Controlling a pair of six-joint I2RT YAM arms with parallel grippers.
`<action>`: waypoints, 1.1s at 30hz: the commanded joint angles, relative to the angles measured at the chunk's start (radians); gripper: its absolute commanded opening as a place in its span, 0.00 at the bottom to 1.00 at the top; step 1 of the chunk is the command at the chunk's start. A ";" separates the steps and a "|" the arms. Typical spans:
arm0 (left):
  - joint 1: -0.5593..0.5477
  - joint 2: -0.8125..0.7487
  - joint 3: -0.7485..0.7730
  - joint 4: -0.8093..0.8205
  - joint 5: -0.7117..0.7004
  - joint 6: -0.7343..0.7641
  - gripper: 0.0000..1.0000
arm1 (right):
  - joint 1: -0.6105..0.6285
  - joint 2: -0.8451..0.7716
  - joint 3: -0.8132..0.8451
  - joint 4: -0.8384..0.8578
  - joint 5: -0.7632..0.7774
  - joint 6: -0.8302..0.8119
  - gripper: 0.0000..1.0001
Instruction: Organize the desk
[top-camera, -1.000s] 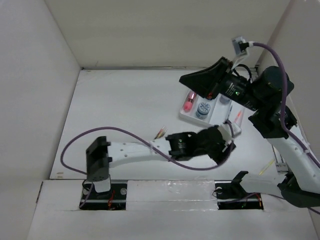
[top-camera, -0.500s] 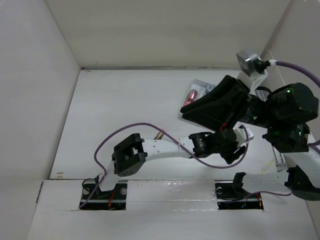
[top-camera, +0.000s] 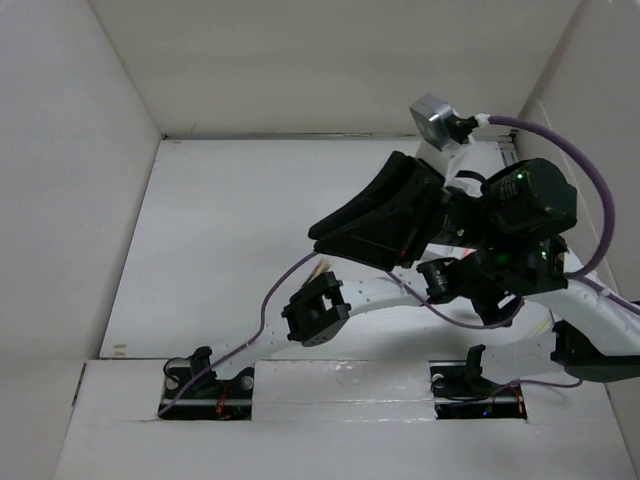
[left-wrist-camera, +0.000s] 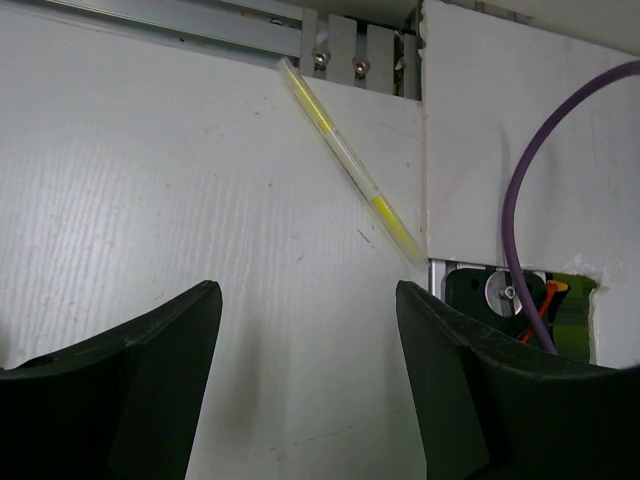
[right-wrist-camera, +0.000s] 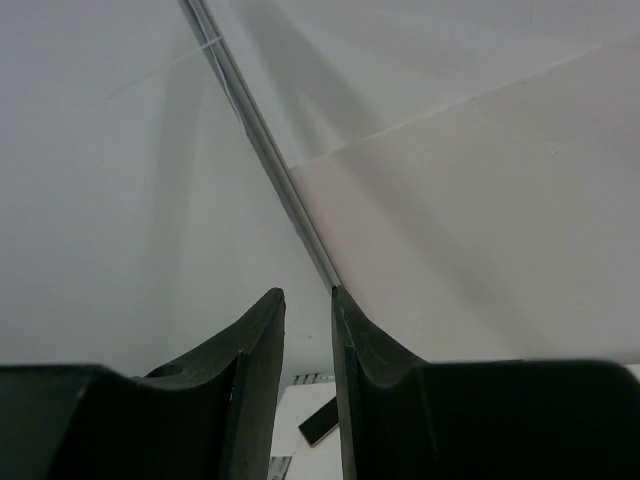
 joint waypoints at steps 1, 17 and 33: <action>-0.004 -0.007 0.051 0.087 0.101 -0.007 0.67 | 0.024 0.016 0.056 0.117 -0.029 0.029 0.31; -0.061 0.058 0.053 0.126 -0.021 0.013 0.63 | 0.043 0.165 0.147 0.110 -0.008 0.041 0.32; 0.077 -0.770 -0.924 0.597 -0.280 -0.124 0.56 | 0.043 -0.250 -0.229 0.028 0.384 -0.179 0.11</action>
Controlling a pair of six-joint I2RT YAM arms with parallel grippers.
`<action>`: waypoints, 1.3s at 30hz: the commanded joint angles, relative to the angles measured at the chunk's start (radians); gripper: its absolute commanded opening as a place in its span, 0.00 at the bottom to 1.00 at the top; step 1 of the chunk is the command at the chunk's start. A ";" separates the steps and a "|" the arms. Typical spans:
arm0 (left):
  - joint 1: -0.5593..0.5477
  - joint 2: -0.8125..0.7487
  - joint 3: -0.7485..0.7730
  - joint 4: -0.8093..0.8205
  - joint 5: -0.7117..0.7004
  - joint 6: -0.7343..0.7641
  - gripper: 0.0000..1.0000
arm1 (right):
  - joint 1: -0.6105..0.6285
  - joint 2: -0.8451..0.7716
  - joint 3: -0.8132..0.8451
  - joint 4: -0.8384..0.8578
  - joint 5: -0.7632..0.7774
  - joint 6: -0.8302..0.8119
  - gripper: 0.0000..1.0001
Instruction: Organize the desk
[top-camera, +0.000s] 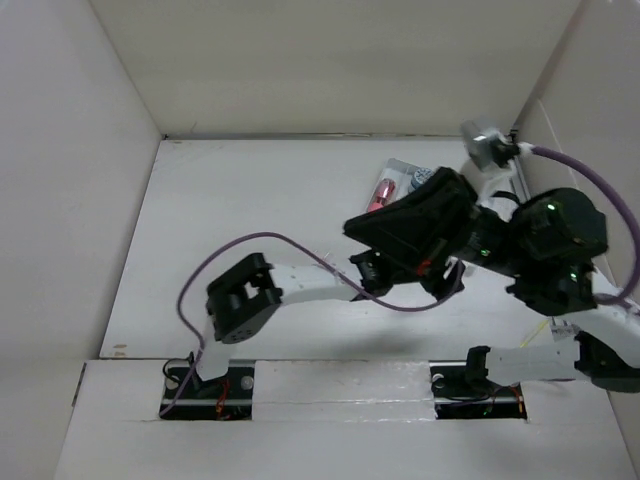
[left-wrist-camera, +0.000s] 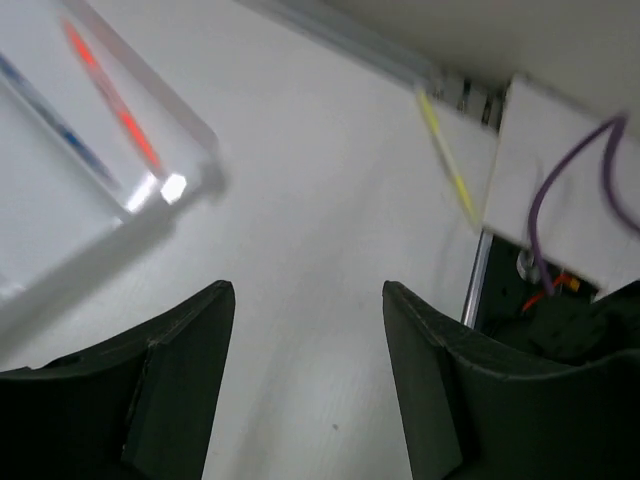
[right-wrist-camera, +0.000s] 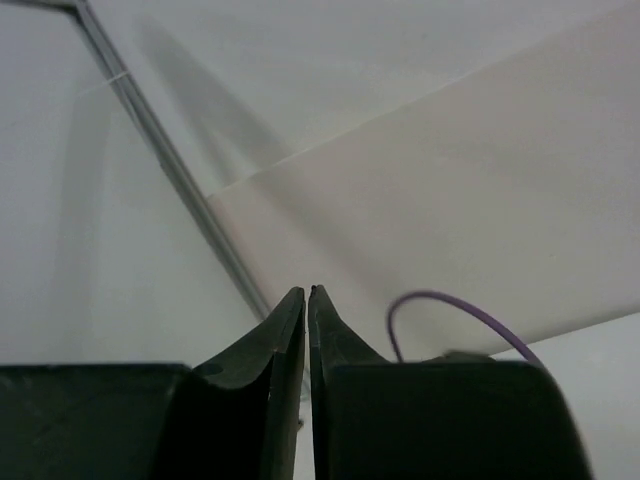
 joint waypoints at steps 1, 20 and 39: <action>0.005 -0.301 -0.099 0.210 -0.109 -0.023 0.56 | 0.005 -0.165 -0.092 0.027 0.209 -0.086 0.10; -0.024 -1.737 -0.731 -0.391 -0.859 -0.417 0.54 | -0.059 -0.166 -0.717 -0.007 0.811 0.055 0.01; -0.024 -1.481 -0.486 -0.695 -0.745 -0.247 0.53 | -0.113 0.572 -0.685 0.056 0.737 0.402 0.45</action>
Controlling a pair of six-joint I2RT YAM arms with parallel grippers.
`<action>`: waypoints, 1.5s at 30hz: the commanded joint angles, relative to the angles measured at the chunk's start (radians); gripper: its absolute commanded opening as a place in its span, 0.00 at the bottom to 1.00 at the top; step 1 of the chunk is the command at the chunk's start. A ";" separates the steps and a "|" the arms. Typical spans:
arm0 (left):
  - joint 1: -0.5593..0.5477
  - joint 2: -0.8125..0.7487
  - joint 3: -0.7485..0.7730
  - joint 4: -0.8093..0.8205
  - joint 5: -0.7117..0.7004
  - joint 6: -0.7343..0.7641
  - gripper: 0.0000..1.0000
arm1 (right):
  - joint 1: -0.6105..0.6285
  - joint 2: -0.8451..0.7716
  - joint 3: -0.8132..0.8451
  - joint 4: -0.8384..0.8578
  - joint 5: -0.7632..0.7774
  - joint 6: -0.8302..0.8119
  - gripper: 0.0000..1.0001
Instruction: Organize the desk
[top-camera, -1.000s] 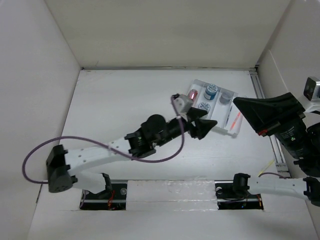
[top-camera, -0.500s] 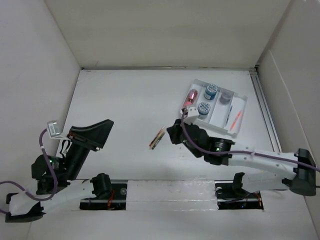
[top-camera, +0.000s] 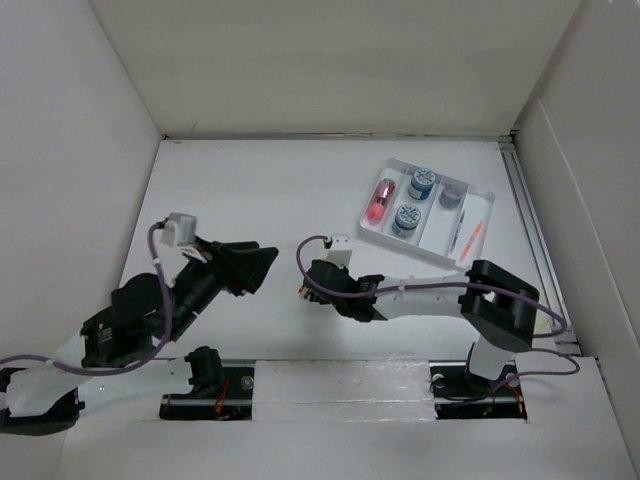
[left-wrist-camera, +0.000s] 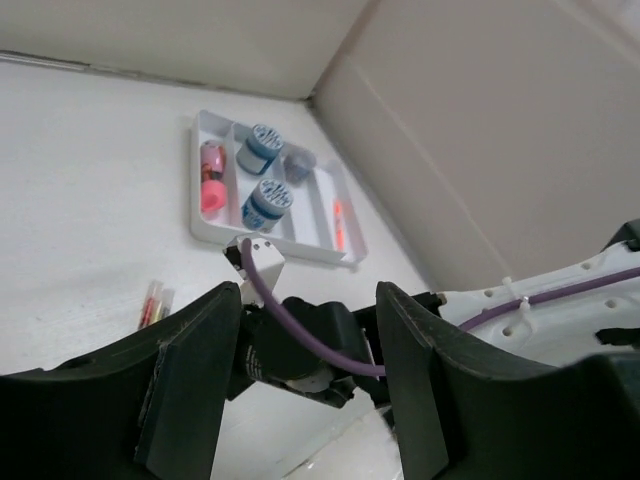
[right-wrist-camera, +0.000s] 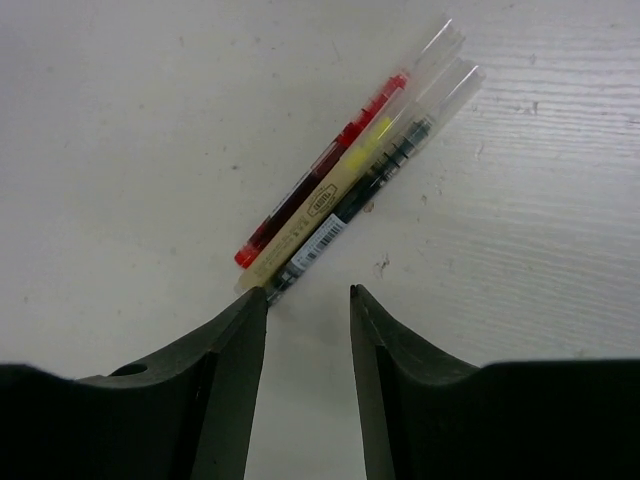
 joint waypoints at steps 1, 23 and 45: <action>-0.004 0.186 0.058 -0.070 0.008 0.092 0.53 | -0.009 0.076 0.092 0.021 0.026 0.078 0.44; 0.189 0.339 0.084 0.126 -0.086 0.241 0.59 | -0.102 0.153 -0.001 0.160 0.002 0.139 0.38; 0.494 0.230 0.052 0.079 -0.179 0.106 0.62 | -0.082 0.093 -0.062 -0.013 0.163 0.205 0.34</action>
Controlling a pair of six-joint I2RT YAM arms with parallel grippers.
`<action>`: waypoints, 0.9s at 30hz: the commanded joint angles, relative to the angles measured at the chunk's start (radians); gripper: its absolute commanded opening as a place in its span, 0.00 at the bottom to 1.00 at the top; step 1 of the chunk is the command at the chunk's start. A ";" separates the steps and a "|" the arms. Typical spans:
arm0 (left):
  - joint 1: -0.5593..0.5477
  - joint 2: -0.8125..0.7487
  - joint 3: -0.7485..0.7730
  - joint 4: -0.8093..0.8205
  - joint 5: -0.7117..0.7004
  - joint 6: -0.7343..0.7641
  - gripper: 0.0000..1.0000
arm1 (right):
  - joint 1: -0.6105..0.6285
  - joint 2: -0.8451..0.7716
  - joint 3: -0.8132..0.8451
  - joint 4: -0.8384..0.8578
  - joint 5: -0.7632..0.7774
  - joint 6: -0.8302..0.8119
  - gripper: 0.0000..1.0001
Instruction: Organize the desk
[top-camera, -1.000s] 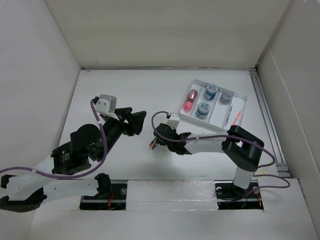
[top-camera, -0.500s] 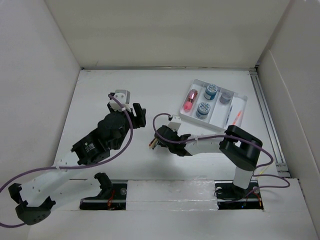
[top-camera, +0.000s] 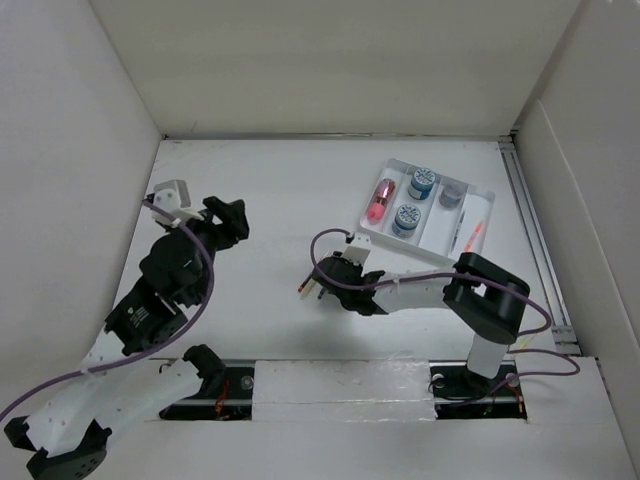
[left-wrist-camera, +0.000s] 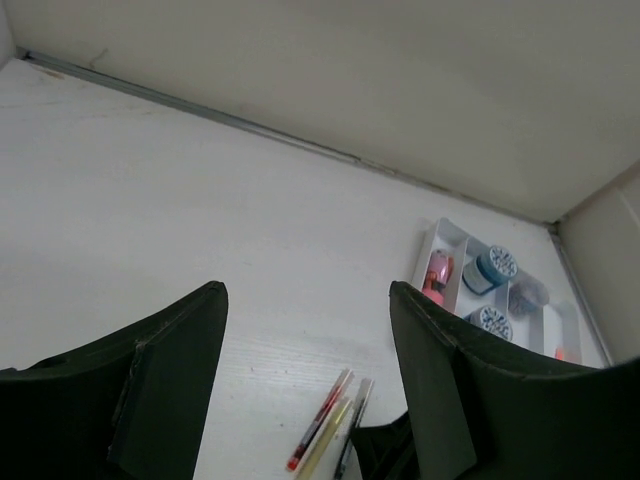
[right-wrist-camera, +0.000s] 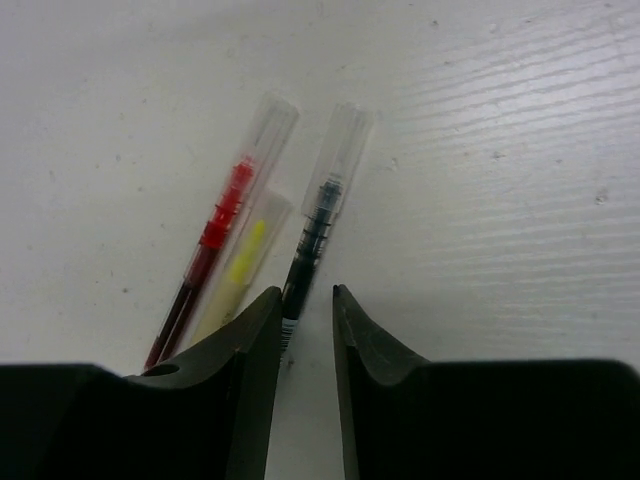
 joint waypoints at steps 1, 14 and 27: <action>0.004 -0.052 -0.009 0.042 -0.117 -0.015 0.62 | 0.010 -0.049 -0.046 -0.085 0.058 0.027 0.31; 0.004 -0.052 -0.035 0.077 -0.105 -0.046 0.64 | 0.007 0.022 -0.006 -0.098 -0.003 -0.003 0.34; 0.004 -0.073 -0.039 0.098 0.007 -0.028 0.66 | -0.079 -0.375 -0.132 -0.249 0.125 0.018 0.03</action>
